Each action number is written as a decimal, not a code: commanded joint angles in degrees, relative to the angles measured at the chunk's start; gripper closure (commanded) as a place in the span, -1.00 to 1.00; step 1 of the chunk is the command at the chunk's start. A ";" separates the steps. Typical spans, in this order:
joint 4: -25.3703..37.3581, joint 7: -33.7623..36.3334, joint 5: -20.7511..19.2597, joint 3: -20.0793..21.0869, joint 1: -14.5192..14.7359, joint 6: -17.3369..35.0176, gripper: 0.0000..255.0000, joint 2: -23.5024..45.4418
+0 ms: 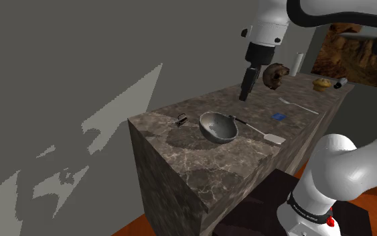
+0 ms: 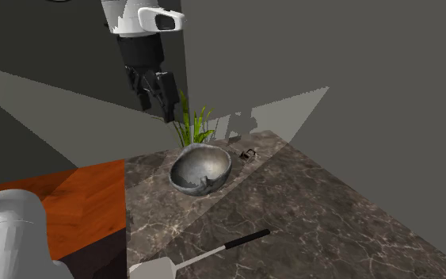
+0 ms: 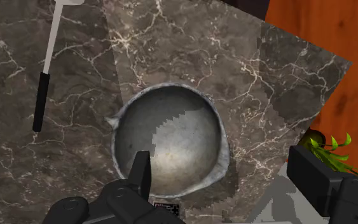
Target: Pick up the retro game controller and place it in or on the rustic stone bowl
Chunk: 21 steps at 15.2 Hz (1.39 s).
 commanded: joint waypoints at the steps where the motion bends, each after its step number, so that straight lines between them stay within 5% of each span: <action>1: 0.00 0.00 0.00 0.00 0.00 0.00 -1.00 0.00; 11: -4.36 4.71 -1.48 4.51 -2.21 20.95 -1.00 13.29; 21: -0.03 12.13 -7.28 8.66 -5.70 38.37 -1.00 32.29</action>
